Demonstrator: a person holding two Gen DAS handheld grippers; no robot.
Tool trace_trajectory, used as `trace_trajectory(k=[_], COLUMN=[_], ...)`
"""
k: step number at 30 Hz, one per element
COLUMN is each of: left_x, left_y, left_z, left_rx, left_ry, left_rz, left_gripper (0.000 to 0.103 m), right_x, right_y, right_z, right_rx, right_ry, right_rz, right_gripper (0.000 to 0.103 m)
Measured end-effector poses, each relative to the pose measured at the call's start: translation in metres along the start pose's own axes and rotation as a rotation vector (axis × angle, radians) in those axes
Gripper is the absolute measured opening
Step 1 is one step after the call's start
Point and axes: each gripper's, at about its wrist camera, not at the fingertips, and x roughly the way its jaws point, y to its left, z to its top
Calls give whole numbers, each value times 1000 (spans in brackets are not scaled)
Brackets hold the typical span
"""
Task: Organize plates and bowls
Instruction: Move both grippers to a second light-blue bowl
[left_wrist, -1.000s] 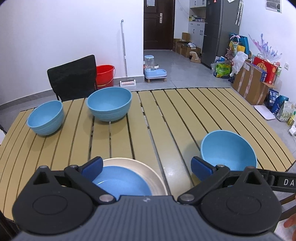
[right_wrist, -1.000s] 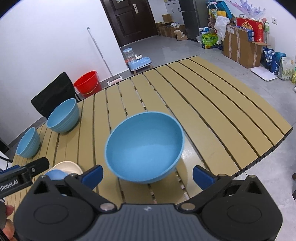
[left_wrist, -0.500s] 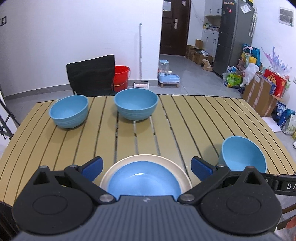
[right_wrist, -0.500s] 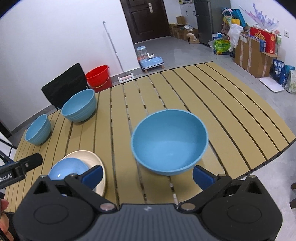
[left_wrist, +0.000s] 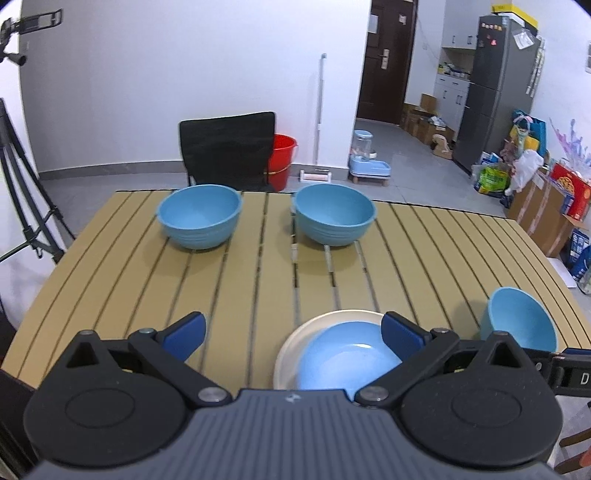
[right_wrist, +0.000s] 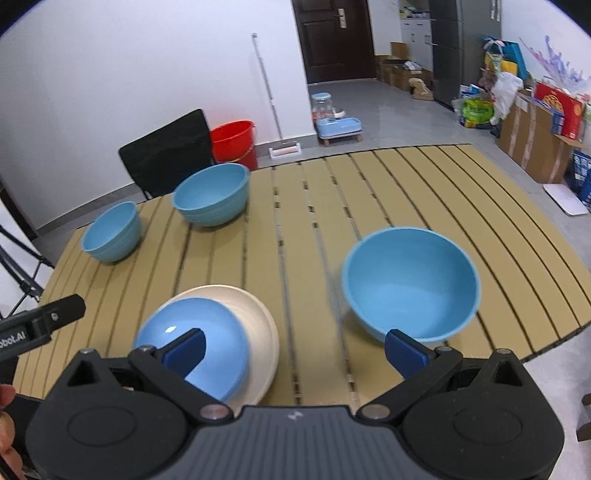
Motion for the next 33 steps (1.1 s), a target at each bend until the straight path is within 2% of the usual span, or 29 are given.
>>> trace_trajectory(k=[14, 21, 33], left_x=[-3, 22, 79], left_y=[76, 114, 157], left_z=[18, 37, 76], left_rx=[-73, -121, -147], left_ry=[-24, -6, 24], left_rz=[78, 105, 141], left_gripper=[103, 103, 103], right_x=[6, 24, 84], right_y=[81, 119, 188], right_z=[21, 40, 76], right_rx=[-76, -131, -198], right_ry=[-11, -4, 29], right_rz=[48, 68, 70], right_gripper=[103, 103, 103])
